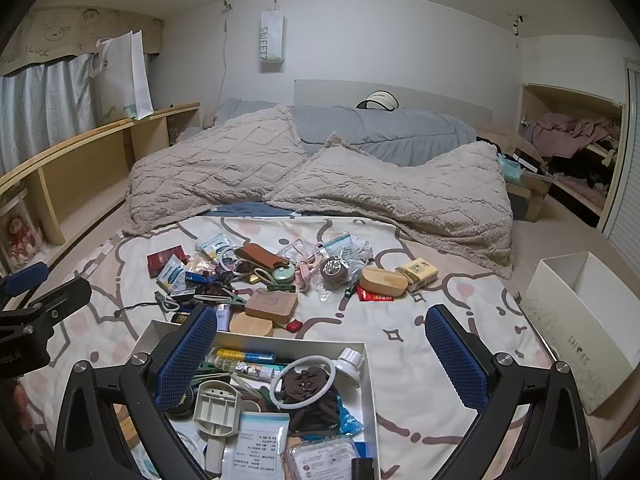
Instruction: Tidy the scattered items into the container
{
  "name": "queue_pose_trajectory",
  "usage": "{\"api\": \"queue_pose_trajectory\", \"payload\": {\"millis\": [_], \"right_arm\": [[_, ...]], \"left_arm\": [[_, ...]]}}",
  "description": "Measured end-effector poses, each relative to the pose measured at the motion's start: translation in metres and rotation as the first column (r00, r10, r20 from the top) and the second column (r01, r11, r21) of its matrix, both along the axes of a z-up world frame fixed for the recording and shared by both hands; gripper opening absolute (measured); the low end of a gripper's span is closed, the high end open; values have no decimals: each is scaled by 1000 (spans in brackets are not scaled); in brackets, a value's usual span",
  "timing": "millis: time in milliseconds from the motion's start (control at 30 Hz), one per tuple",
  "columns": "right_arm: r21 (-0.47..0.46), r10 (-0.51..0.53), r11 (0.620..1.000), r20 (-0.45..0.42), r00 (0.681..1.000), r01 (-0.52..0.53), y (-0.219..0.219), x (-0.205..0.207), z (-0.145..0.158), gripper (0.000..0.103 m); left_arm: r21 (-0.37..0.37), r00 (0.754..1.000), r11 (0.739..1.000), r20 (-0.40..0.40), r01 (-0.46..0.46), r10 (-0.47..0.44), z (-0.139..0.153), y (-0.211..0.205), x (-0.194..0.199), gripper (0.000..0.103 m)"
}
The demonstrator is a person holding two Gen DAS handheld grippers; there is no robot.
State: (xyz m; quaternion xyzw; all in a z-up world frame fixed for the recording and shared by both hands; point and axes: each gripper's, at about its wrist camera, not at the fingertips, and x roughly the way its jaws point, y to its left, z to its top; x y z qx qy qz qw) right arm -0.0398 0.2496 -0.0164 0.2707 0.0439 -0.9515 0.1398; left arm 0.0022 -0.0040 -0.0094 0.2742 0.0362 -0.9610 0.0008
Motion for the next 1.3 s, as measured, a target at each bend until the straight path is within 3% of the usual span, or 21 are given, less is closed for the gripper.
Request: {"api": "queue_pose_trajectory", "payload": {"millis": [767,1300], "right_arm": [[-3,0,1000,23,1000,0,1,-4,-5,103],[-70,-92,993,89,992,99,44,-31,-6,103]], "left_arm": [[-5,1000,1000,12,-10,10,-6,-3,0,103],[18,987,989,58,-148,147,-14,-55,-12,103]]}}
